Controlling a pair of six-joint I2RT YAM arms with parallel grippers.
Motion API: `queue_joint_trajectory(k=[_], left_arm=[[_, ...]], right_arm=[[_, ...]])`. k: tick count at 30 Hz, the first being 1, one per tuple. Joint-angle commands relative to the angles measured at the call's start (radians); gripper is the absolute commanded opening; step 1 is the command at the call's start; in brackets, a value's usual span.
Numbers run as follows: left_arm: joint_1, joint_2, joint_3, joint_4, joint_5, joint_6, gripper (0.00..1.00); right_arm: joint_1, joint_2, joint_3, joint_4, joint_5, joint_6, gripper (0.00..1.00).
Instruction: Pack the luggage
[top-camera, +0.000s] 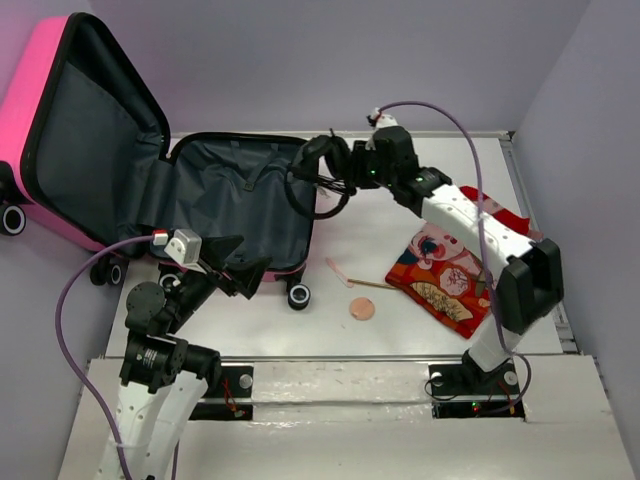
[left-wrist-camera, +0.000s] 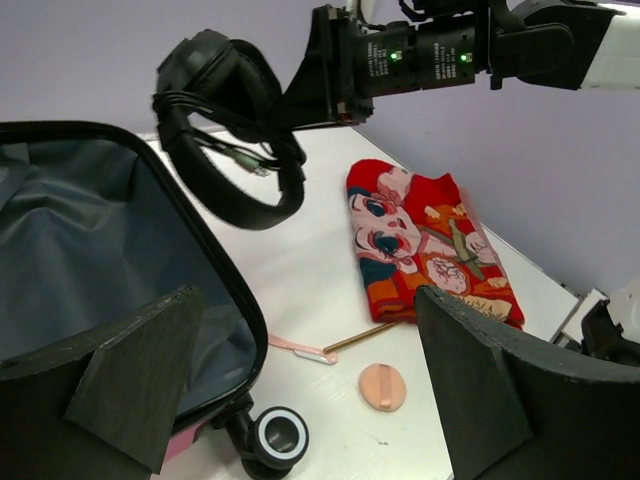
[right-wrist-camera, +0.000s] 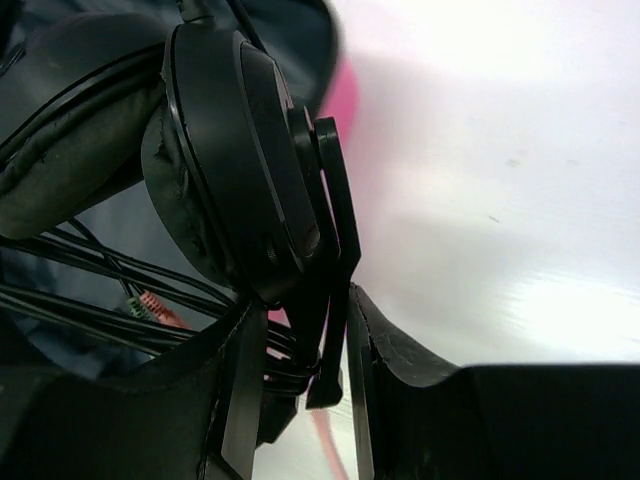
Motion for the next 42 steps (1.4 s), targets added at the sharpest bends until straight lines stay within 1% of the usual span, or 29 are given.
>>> queue_joint_trajectory(k=[1, 2, 3, 5, 6, 8, 9, 11, 12, 13, 14, 15, 16, 17, 19, 20, 21, 22, 24, 28, 31, 32, 35, 36, 39, 41, 42], left_arm=[[0.012, -0.02, 0.026, 0.022, -0.094, -0.035, 0.99], [0.012, -0.023, 0.029, 0.022, -0.101, -0.035, 0.99], [0.012, -0.024, 0.029, 0.023, -0.108, -0.036, 0.99], [0.012, -0.023, 0.031, -0.003, -0.117, -0.036, 0.99], [0.012, -0.021, 0.031, -0.001, -0.117, -0.035, 0.99], [0.01, -0.026, 0.031, -0.004, -0.114, -0.033, 0.99], [0.01, -0.027, 0.031, -0.004, -0.114, -0.032, 0.99], [0.01, -0.032, 0.031, -0.004, -0.115, -0.033, 0.99], [0.009, -0.037, 0.031, -0.004, -0.117, -0.035, 0.99], [0.009, -0.038, 0.029, -0.004, -0.118, -0.035, 0.99], [0.009, -0.04, 0.029, -0.004, -0.118, -0.035, 0.99], [0.009, -0.04, 0.029, -0.004, -0.118, -0.035, 0.99], [0.009, -0.037, 0.029, -0.003, -0.115, -0.035, 0.99], [0.01, -0.037, 0.028, -0.001, -0.112, -0.035, 0.99], [0.009, -0.031, 0.028, 0.0, -0.106, -0.035, 0.99], [0.009, -0.029, 0.028, 0.0, -0.106, -0.033, 0.99], [0.009, -0.028, 0.028, 0.0, -0.105, -0.033, 0.99], [0.009, -0.026, 0.028, -0.001, -0.105, -0.033, 0.99], [0.009, -0.023, 0.028, 0.0, -0.101, -0.032, 0.99], [0.012, -0.015, 0.028, 0.002, -0.097, -0.032, 0.99], [0.012, -0.015, 0.026, 0.002, -0.091, -0.032, 0.99], [0.013, -0.018, 0.026, 0.002, -0.092, -0.03, 0.99], [0.015, -0.02, 0.026, 0.002, -0.091, -0.03, 0.99], [0.015, -0.018, 0.026, 0.004, -0.089, -0.03, 0.99], [0.015, -0.021, 0.026, 0.002, -0.088, -0.026, 0.99], [0.015, -0.021, 0.026, 0.002, -0.086, -0.026, 0.99], [0.015, -0.021, 0.026, 0.002, -0.085, -0.024, 0.99]], right_arm=[[0.151, 0.205, 0.269, 0.046, -0.025, 0.026, 0.12], [0.167, 0.237, 0.305, 0.043, -0.03, 0.028, 0.23], [0.179, 0.26, 0.368, 0.026, -0.063, 0.031, 0.5], [0.191, 0.267, 0.39, 0.014, -0.082, 0.031, 0.75], [0.191, 0.247, 0.36, 0.011, -0.076, 0.025, 0.83], [0.191, 0.189, 0.288, 0.006, -0.044, -0.041, 0.82], [0.191, 0.109, 0.178, 0.006, -0.006, -0.085, 0.76], [0.191, 0.029, 0.048, 0.008, 0.019, -0.113, 0.68], [0.191, -0.009, -0.019, 0.009, 0.025, -0.119, 0.52], [0.191, -0.073, -0.146, 0.012, 0.019, -0.136, 0.42], [0.191, -0.097, -0.202, 0.012, 0.013, -0.141, 0.36], [0.191, -0.114, -0.249, 0.012, -0.014, -0.145, 0.26], [0.191, -0.137, -0.329, 0.012, -0.03, -0.15, 0.24], [0.191, -0.14, -0.358, 0.011, -0.03, -0.15, 0.24], [0.191, -0.129, -0.403, 0.012, -0.09, -0.156, 0.32], [0.191, -0.123, -0.411, 0.012, -0.099, -0.156, 0.38], [0.191, -0.105, -0.412, 0.014, -0.119, -0.161, 0.5], [0.191, -0.105, -0.411, 0.015, -0.122, -0.168, 0.53], [0.191, -0.069, -0.4, 0.014, -0.145, -0.188, 0.56], [0.191, 0.001, -0.369, 0.011, -0.188, -0.204, 0.56], [0.191, 0.049, -0.346, 0.001, -0.168, -0.207, 0.56], [0.214, 0.062, -0.337, -0.006, -0.162, -0.207, 0.56], [0.248, 0.116, -0.313, -0.029, -0.124, -0.208, 0.56], [0.272, 0.13, -0.307, -0.04, -0.108, -0.207, 0.54], [0.305, 0.162, -0.3, -0.043, -0.003, -0.187, 0.51], [0.305, 0.181, -0.3, -0.048, 0.021, -0.172, 0.49], [0.315, 0.185, -0.303, -0.048, 0.057, -0.158, 0.48]])
